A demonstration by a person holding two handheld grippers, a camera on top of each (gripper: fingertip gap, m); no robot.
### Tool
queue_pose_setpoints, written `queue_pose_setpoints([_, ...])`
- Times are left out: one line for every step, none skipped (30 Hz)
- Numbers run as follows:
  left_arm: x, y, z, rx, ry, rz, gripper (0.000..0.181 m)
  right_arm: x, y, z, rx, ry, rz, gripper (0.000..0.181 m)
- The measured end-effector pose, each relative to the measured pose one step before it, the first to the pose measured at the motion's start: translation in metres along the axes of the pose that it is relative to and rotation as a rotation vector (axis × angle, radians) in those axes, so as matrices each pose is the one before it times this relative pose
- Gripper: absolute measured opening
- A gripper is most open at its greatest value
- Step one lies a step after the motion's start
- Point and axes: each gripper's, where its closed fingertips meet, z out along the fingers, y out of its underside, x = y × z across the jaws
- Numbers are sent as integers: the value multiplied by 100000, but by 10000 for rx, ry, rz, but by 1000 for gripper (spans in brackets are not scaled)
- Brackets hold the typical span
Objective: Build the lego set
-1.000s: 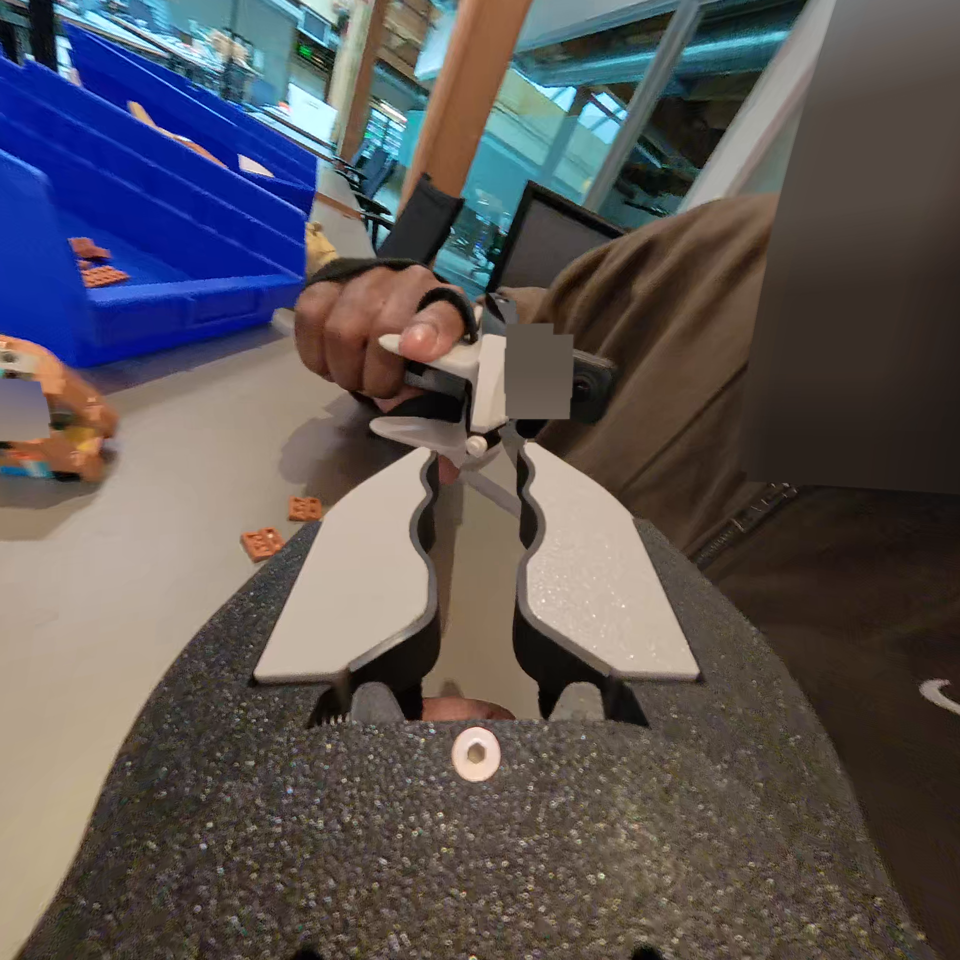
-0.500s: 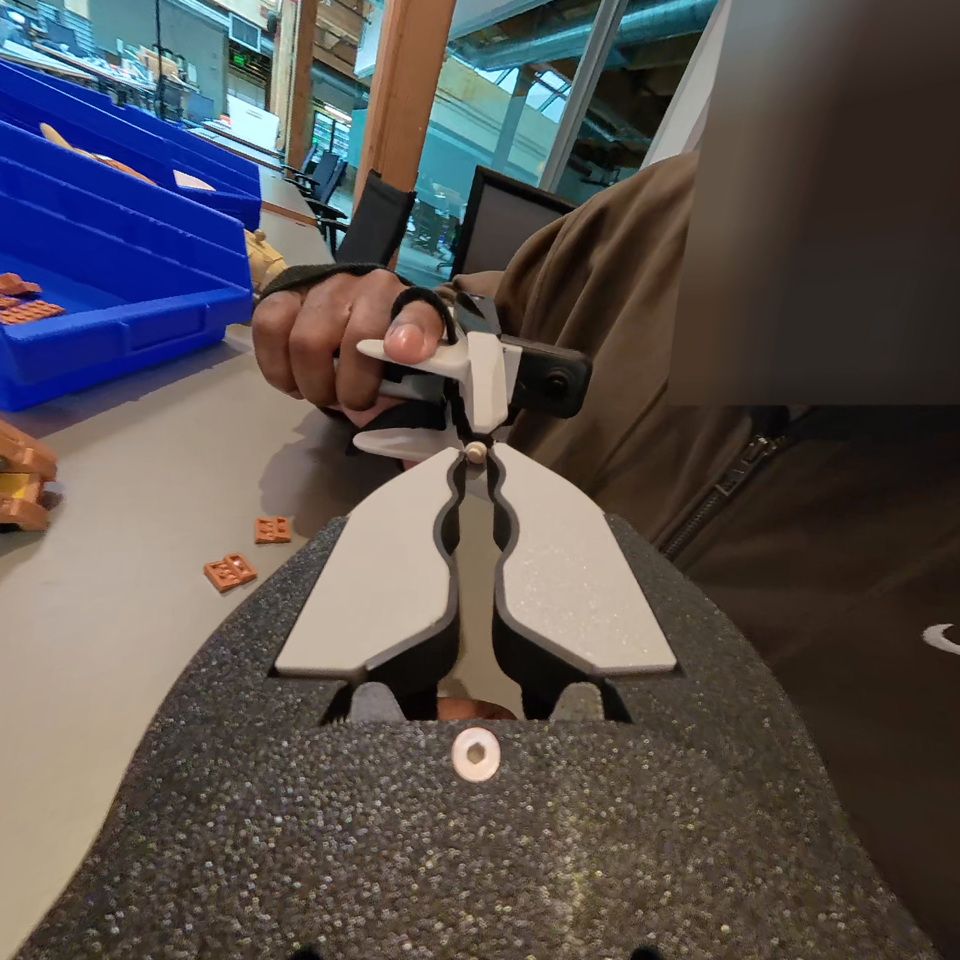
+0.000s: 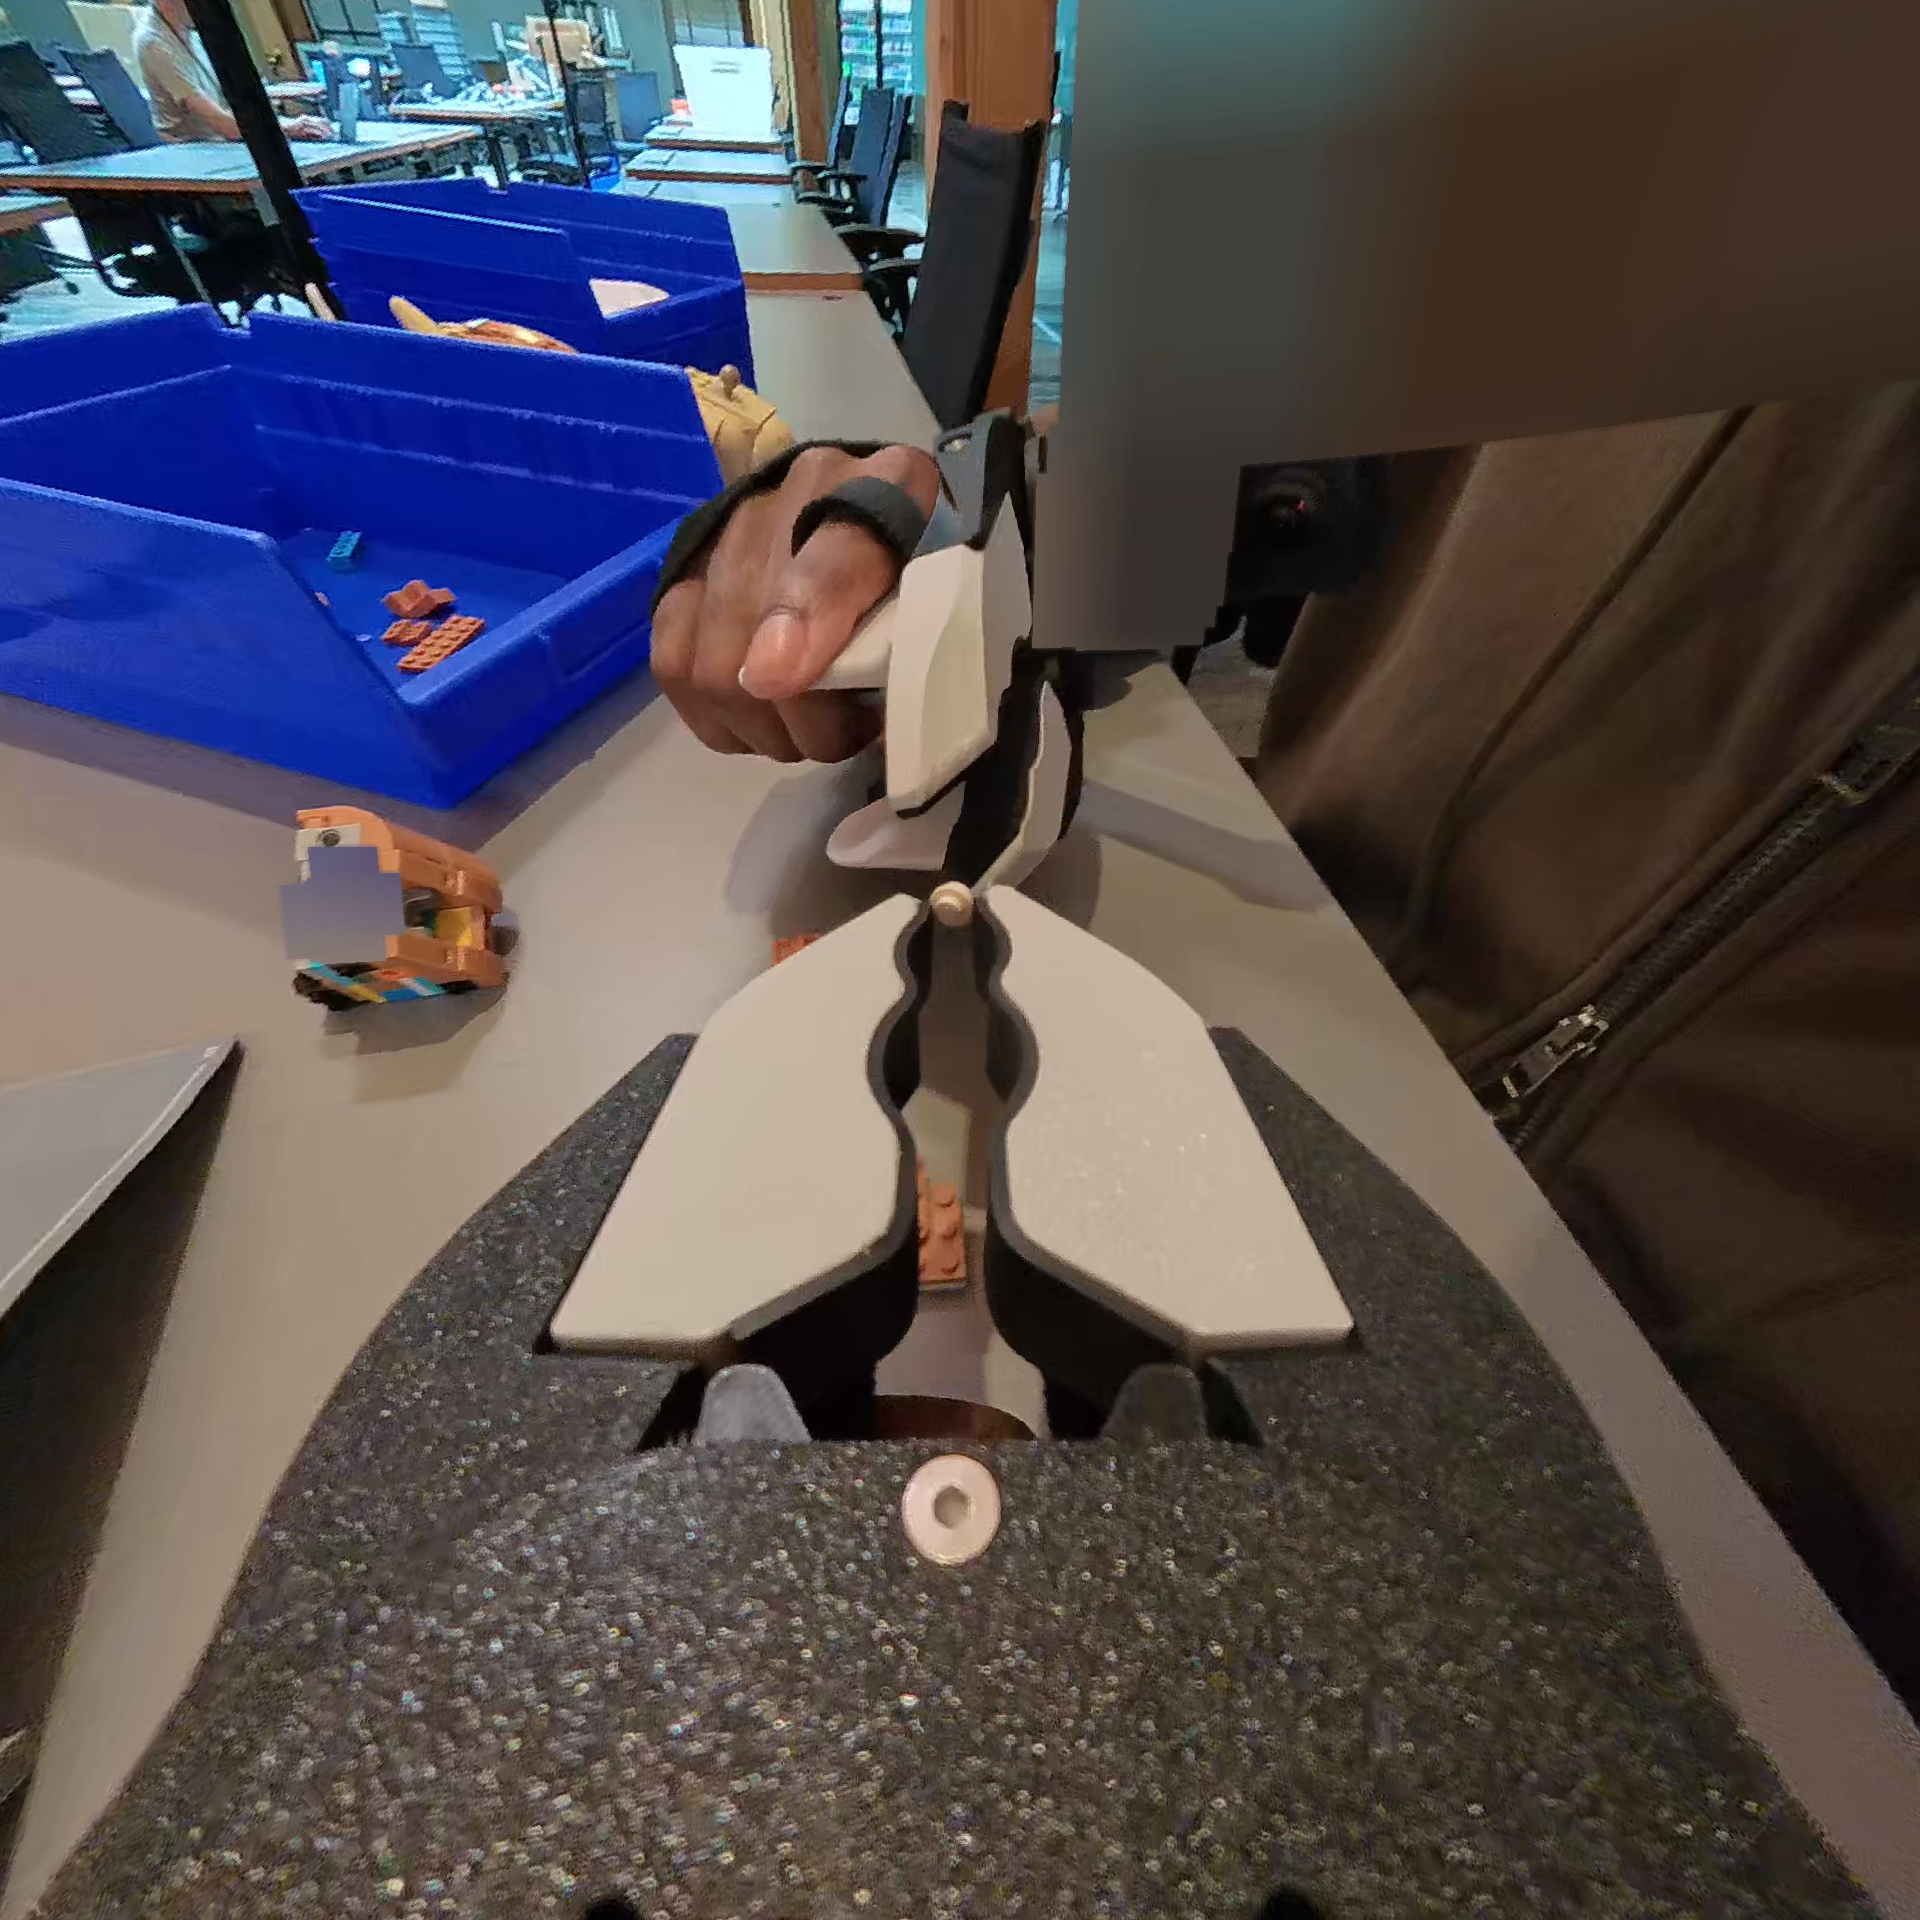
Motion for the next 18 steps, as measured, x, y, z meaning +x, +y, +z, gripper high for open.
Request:
queue_pose_setpoints([-194, 171, -39, -171, -183, 179, 7, -22, 295, -14, -77, -105, 409, 18])
queue_pose_setpoints([-194, 188, 8, -226, -227, 266, 7, 9, 244, -12, -52, -156, 605, 18])
queue_pose_setpoints([-164, 176, 34, -254, -257, 374, 7, 12, 199, 21, -61, -235, 828, 15])
queue_pose_setpoints([-165, 172, 50, -275, -304, 464, 7, 79, 209, 52, -103, -251, 982, 13])
queue_pose_setpoints([-167, 192, 49, -320, -334, 531, 7, 70, 201, 94, -136, -320, 1045, 12])
queue_pose_setpoints([-240, 257, 22, -364, -398, 598, 8, 5, 268, 148, -225, -404, 1095, 12])
queue_pose_setpoints([-297, 158, -3, -296, -420, 576, 8, 109, 290, 147, -278, -334, 1097, 11])
queue_pose_setpoints([-320, 32, -37, -210, -386, 481, 8, 105, 151, 117, -191, -305, 1042, 12])
queue_pose_setpoints([-351, -8, -61, -161, -370, 388, 8, 31, 71, 90, -148, -320, 996, 12])
queue_pose_setpoints([-383, 1, -61, -150, -366, 348, 8, 123, 40, 73, -118, -212, 907, 12])
queue_pose_setpoints([-412, 32, -62, -154, -388, 376, 8, 36, -53, 57, -49, -213, 778, 12])
queue_pose_setpoints([-367, 62, -41, -167, -372, 392, 8, -76, -61, 78, -48, -262, 667, 12])
queue_pose_setpoints([-320, 59, -40, -164, -329, 359, 8, 52, -153, 66, 29, -123, 556, 13])
queue_pose_setpoints([-290, 40, -24, -152, -300, 335, 8, 34, -247, 50, 89, -101, 470, 13])
queue_pose_setpoints([-271, 17, -8, -133, -304, 331, 8, 25, -235, 55, 55, -90, 440, 14])
queue_pose_setpoints([-240, 15, 11, -132, -272, 304, 8, 143, -269, 55, 70, 20, 406, 15])
queue_pose_setpoints([-198, 3, 22, -116, -260, 293, 8, 147, -281, 25, 85, 41, 375, 16])
queue_pose_setpoints([-181, -58, 29, -74, -245, 263, 8, 121, -205, 38, 35, 48, 351, 16])
